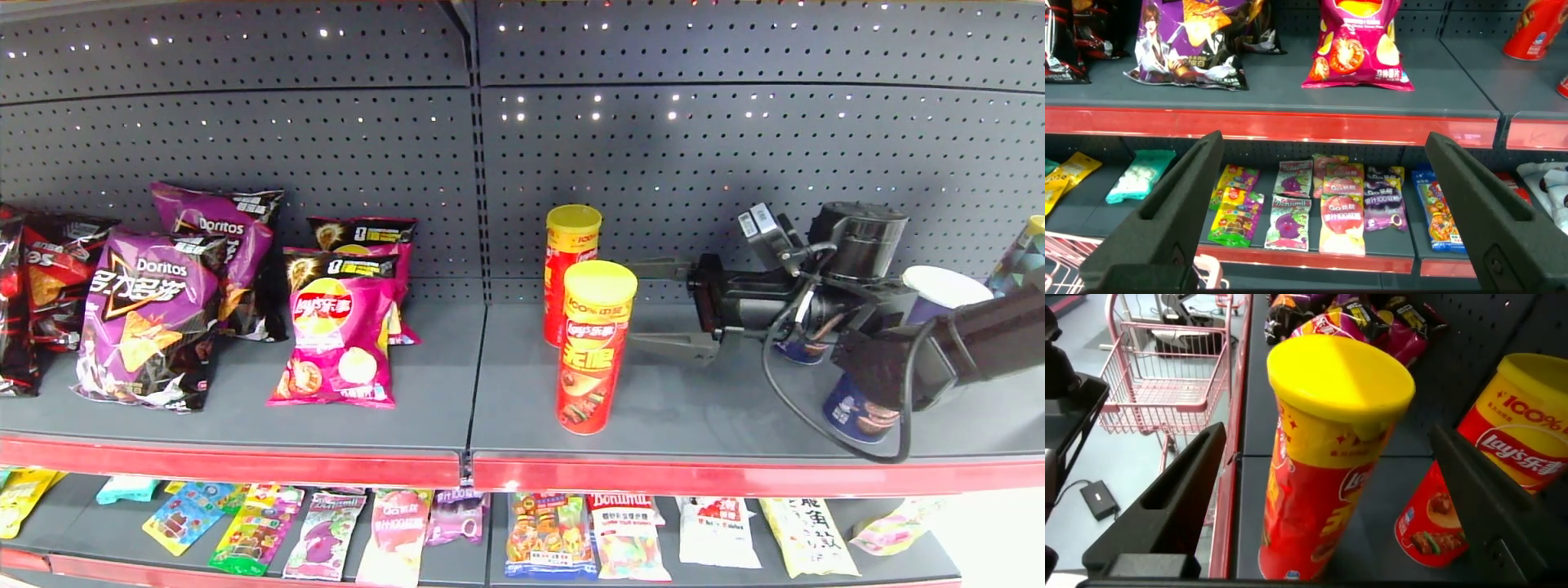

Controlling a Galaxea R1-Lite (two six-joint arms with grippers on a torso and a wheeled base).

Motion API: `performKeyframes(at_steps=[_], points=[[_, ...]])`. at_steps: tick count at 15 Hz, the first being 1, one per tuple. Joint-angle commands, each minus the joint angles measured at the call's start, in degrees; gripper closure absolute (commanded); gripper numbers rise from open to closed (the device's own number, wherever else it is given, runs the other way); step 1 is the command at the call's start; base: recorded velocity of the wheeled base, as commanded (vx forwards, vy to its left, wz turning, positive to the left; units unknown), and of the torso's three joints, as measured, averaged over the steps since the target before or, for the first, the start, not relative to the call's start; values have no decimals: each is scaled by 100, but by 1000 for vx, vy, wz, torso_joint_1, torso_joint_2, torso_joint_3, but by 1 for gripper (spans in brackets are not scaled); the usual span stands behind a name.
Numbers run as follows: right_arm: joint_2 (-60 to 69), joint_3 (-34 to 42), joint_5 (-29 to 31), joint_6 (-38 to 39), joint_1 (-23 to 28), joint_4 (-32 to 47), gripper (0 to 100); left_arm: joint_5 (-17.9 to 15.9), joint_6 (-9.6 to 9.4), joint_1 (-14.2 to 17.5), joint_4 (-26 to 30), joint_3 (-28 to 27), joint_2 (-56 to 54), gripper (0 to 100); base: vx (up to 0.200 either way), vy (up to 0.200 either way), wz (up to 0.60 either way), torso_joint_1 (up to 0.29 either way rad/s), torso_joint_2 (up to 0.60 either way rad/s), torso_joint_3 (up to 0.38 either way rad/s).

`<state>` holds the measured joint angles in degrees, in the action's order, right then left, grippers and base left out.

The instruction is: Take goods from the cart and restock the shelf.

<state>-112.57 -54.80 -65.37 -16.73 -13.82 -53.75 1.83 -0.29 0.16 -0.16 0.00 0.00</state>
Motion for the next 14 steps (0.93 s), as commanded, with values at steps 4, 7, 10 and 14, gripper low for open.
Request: performKeyframes(at_steps=[4, 7, 10, 14], points=[[657, 417, -2, 3, 99, -4, 0, 2, 3, 2, -2, 0, 9, 0, 0, 0, 0, 0, 0, 0], [894, 584, 24, 11, 99, -4, 0, 2, -6, 2, -2, 0, 9, 0, 0, 0, 0, 0, 0, 0], [1281, 813, 77, 91, 99, -4, 0, 2, 3, 2, -2, 0, 9, 0, 0, 0, 0, 0, 0, 0], [2116, 1243, 481, 890, 99, -4, 0, 2, -6, 2, -2, 0, 9, 0, 0, 0, 0, 0, 0, 0]])
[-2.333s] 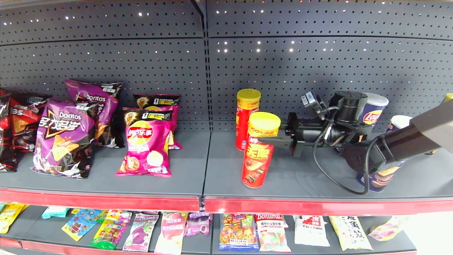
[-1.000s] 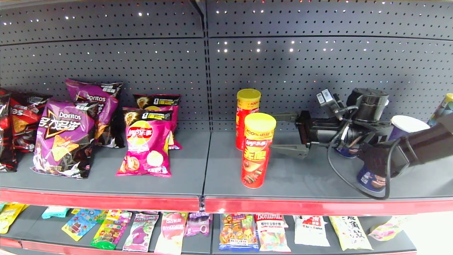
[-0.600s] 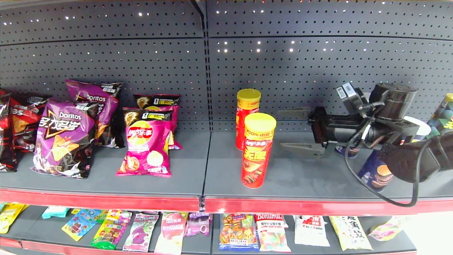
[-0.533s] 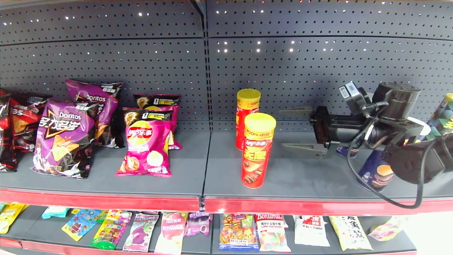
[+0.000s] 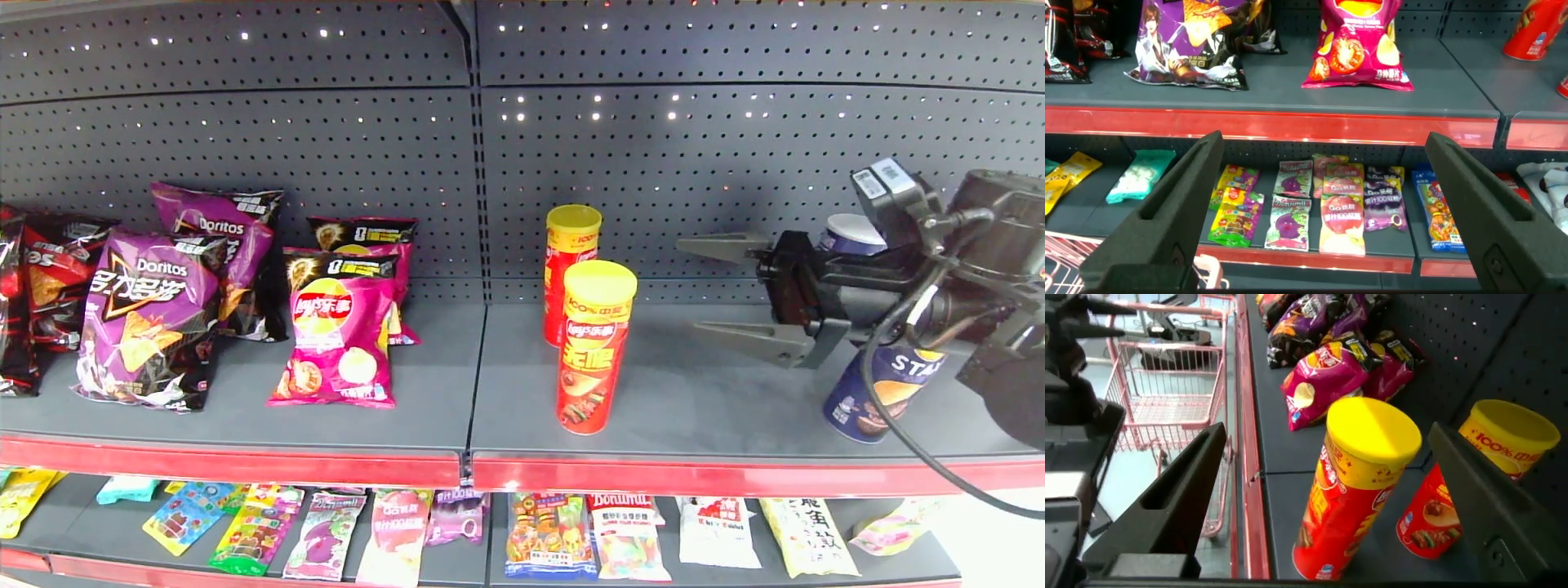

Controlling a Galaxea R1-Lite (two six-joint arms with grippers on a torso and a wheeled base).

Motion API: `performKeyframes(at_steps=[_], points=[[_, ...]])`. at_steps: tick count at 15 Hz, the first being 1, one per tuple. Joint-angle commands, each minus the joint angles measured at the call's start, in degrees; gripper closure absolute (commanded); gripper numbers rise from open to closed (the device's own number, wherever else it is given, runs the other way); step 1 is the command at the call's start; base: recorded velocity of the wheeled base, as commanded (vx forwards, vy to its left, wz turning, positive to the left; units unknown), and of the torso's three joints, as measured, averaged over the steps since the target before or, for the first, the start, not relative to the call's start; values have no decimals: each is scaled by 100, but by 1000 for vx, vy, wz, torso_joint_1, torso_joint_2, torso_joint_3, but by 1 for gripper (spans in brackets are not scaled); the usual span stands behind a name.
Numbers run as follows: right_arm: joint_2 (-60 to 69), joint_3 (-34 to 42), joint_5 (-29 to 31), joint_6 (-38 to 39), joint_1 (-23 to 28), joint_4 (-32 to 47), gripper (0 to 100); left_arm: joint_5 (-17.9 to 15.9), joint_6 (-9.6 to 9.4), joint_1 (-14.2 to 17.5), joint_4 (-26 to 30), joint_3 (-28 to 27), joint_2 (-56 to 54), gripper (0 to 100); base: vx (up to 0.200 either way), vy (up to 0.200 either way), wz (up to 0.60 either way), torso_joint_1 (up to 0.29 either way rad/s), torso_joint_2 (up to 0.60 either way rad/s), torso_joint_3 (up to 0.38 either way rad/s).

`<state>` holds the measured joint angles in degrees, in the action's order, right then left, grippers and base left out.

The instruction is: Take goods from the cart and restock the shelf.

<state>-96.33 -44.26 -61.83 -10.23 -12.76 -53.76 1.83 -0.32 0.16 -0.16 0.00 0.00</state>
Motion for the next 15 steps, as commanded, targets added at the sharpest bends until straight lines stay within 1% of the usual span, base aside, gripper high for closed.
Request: performKeyframes(at_steps=[1, 2, 3, 5, 6, 7, 8, 10, 12, 14, 15], points=[[703, 287, 417, 592, -24, -12, 0, 2, 5, 2, -2, 0, 9, 0, 0, 0, 0, 0, 0, 0], [818, 322, 681, 838, -51, -12, 0, 2, -3, 2, -2, 0, 9, 0, 0, 0, 0, 0, 0, 0], [1029, 436, 1419, 1524, -218, -3, 0, 2, -3, 2, -2, 0, 9, 0, 0, 0, 0, 0, 0, 0], [1152, 577, 2500, 2262, -605, -3, 0, 2, 5, 2, -2, 0, 9, 0, 0, 0, 0, 0, 0, 0], [1152, 621, 2650, 2341, -675, -3, 0, 2, 5, 2, -2, 0, 9, 0, 0, 0, 0, 0, 0, 0], [1160, 840, 2966, 2447, -851, 6, 0, 2, -3, 2, -2, 0, 9, 0, 0, 0, 0, 0, 0, 0], [1196, 1218, 3072, 2482, -991, 6, 0, 2, -3, 2, -2, 0, 9, 0, 0, 0, 0, 0, 0, 0], [1231, 1763, 3107, 2552, -1105, 6, 0, 2, -3, 2, -2, 0, 9, 0, 0, 0, 0, 0, 0, 0], [1169, 2106, 3344, 2640, -1114, 6, 0, 2, 5, 2, -2, 0, 9, 0, 0, 0, 0, 0, 0, 0], [1055, 2150, 3933, 2745, -1097, 59, 0, 2, -3, 2, -2, 0, 9, 0, 0, 0, 0, 0, 0, 0], [1011, 2132, 4267, 2745, -1079, 340, 0, 2, 5, 2, -2, 0, 9, 0, 0, 0, 0, 0, 0, 0]])
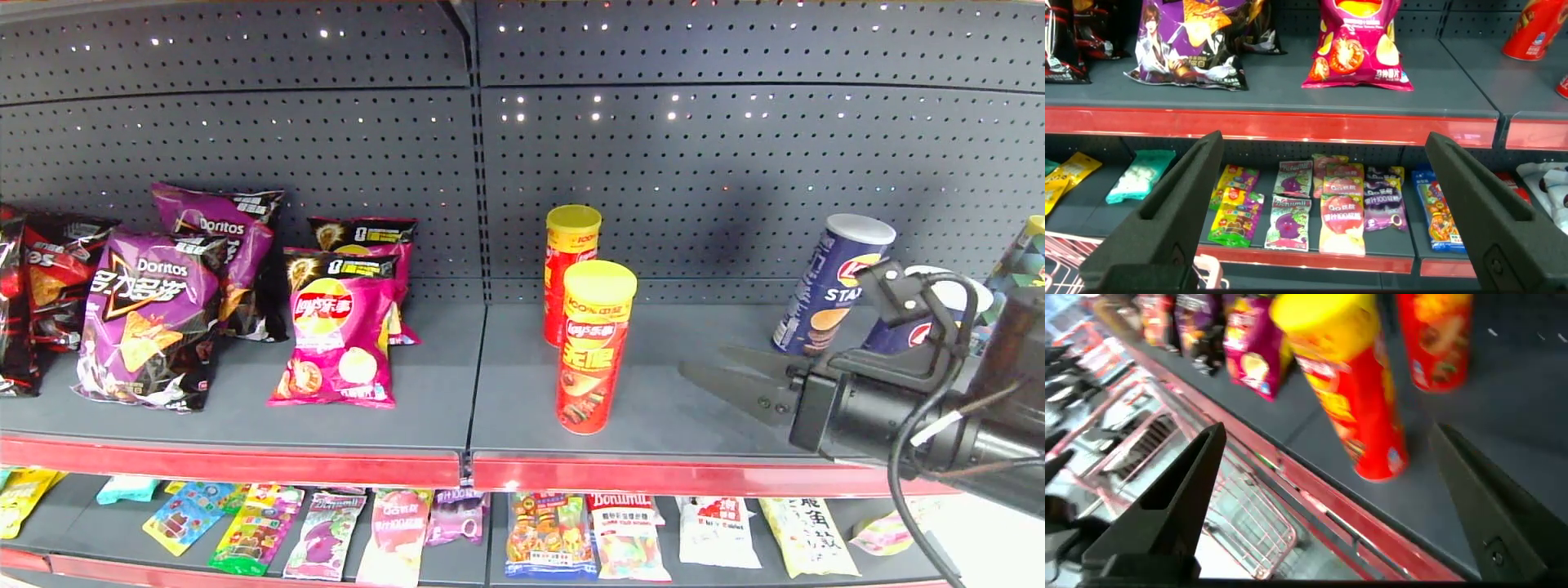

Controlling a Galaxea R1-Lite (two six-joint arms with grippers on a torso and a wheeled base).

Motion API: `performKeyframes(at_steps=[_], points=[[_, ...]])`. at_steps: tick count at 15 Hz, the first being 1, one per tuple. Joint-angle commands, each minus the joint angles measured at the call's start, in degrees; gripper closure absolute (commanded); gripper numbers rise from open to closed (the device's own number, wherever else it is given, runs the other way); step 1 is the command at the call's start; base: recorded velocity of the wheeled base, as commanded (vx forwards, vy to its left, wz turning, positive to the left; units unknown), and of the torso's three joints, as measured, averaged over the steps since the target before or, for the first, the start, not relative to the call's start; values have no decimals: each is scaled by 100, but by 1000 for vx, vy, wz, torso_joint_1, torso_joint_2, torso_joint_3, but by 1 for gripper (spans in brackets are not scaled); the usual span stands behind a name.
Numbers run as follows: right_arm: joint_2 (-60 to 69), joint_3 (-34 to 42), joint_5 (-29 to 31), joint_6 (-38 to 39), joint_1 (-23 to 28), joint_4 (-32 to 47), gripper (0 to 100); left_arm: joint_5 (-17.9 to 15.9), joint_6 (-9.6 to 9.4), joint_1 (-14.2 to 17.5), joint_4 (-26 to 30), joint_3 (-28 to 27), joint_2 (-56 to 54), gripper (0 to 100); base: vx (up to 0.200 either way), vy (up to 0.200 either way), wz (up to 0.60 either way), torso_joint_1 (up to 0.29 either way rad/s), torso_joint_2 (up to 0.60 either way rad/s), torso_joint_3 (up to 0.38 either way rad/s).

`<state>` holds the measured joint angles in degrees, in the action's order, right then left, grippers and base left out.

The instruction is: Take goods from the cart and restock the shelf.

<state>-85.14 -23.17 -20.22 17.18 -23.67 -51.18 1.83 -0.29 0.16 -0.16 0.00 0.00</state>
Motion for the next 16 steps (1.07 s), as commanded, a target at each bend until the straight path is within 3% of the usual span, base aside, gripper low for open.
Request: performKeyframes(at_steps=[1, 3, 8, 16], points=[[-117, 15, 273, -4, 38, 319, 0, 2, -6, 2, -2, 0, 9, 0, 0, 0, 0, 0, 0, 0], [-266, -64, 519, -83, 117, 688, 0, 2, -6, 2, -2, 0, 9, 0, 0, 0, 0, 0, 0, 0], [-987, -337, 827, -804, 126, 697, 0, 2, 3, 2, -2, 0, 9, 0, 0, 0, 0, 0, 0, 0], [-1752, -935, 827, -1568, 117, 1075, 0, 2, 3, 2, -2, 0, 9, 0, 0, 0, 0, 0, 0, 0]])
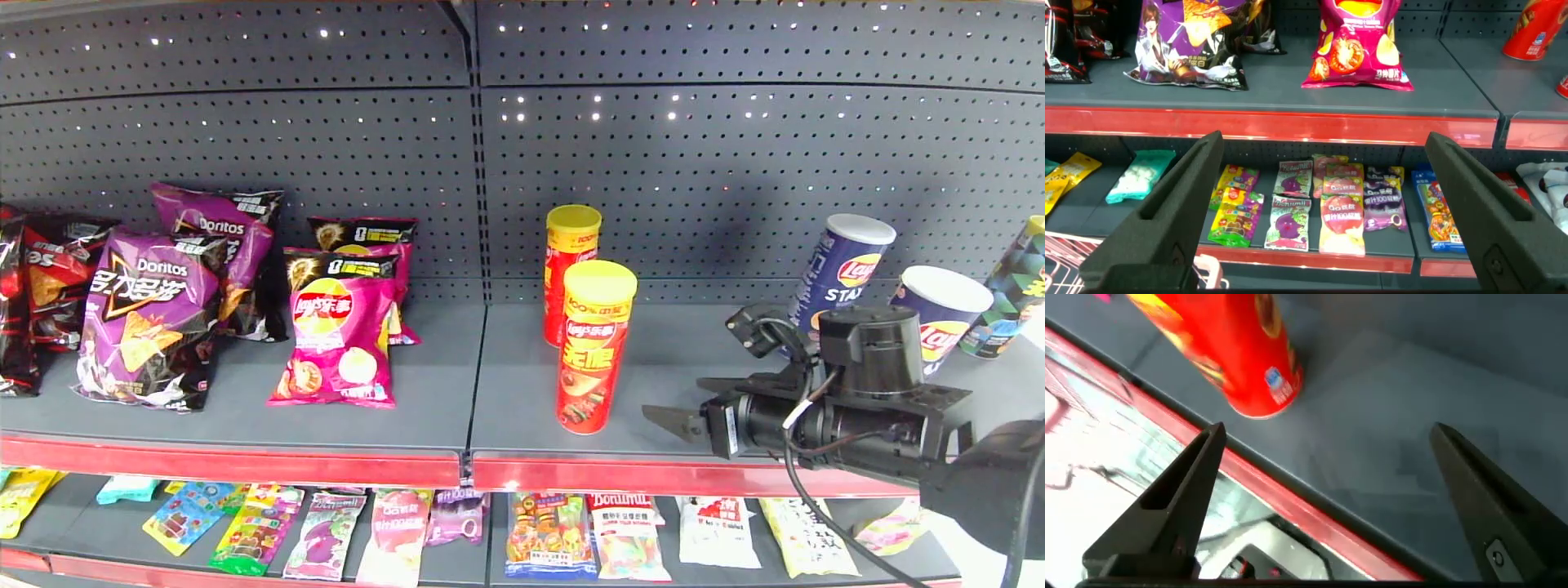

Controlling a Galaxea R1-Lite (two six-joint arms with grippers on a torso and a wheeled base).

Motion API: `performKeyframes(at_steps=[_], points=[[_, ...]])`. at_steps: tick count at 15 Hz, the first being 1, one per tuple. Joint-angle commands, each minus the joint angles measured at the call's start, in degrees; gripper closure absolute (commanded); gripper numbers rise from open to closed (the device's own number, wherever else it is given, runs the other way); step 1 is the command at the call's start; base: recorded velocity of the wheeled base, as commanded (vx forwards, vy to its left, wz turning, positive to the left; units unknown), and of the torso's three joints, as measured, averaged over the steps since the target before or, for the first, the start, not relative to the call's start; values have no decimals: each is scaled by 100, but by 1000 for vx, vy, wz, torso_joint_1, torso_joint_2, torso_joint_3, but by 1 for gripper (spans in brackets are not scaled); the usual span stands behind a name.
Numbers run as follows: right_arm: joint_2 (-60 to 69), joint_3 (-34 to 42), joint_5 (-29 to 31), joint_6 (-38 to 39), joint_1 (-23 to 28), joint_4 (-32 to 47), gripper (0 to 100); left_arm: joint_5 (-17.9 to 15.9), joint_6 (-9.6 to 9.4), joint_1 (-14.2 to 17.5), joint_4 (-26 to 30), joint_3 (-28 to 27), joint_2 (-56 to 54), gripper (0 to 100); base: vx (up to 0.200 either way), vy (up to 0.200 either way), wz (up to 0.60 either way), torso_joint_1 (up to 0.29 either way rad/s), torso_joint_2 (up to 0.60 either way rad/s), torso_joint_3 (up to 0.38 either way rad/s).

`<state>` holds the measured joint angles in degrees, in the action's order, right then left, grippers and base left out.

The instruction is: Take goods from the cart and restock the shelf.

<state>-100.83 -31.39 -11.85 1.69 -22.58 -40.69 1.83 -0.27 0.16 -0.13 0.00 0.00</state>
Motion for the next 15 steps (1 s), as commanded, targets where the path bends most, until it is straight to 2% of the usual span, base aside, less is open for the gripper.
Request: performKeyframes(at_steps=[1, 15], points=[[-271, -201, -19, -20, -1, 26, 0, 2, 0, 2, -4, 0, 9, 0, 0, 0, 0, 0, 0, 0], [-851, -825, -177, 6, -63, 580, 0, 2, 0, 2, -4, 0, 9, 0, 0, 0, 0, 0, 0, 0]])
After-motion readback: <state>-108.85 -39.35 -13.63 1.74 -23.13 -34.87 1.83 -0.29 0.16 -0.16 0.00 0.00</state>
